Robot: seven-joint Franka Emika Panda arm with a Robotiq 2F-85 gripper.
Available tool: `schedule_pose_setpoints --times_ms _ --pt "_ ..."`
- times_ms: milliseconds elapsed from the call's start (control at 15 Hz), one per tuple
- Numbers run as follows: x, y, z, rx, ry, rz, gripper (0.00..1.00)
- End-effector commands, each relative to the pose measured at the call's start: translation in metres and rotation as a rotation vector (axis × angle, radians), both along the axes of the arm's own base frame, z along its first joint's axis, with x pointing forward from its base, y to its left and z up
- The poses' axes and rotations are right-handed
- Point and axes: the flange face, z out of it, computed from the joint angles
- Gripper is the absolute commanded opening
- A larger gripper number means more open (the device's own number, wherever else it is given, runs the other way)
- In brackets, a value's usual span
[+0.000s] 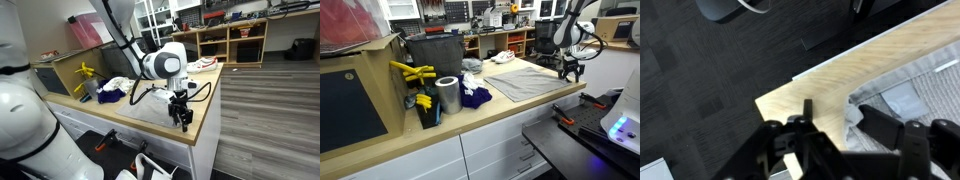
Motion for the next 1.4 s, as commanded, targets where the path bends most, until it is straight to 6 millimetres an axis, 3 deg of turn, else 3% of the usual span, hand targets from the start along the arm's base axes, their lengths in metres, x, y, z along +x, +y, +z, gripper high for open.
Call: schedule_pose_setpoints --times_ms 0,200,533,1000,1333 --pt "-0.004 -0.004 -0.006 0.003 0.006 -0.014 0.2" --pt "-0.005 -0.009 0.003 -0.001 -0.009 -0.029 0.0" --pt "0.002 0.001 0.032 -0.006 -0.039 -0.011 0.03" --pt "0.02 0.024 0.093 -0.026 -0.092 0.064 0.03" --pt "0.019 0.042 0.111 -0.036 -0.086 0.129 0.03"
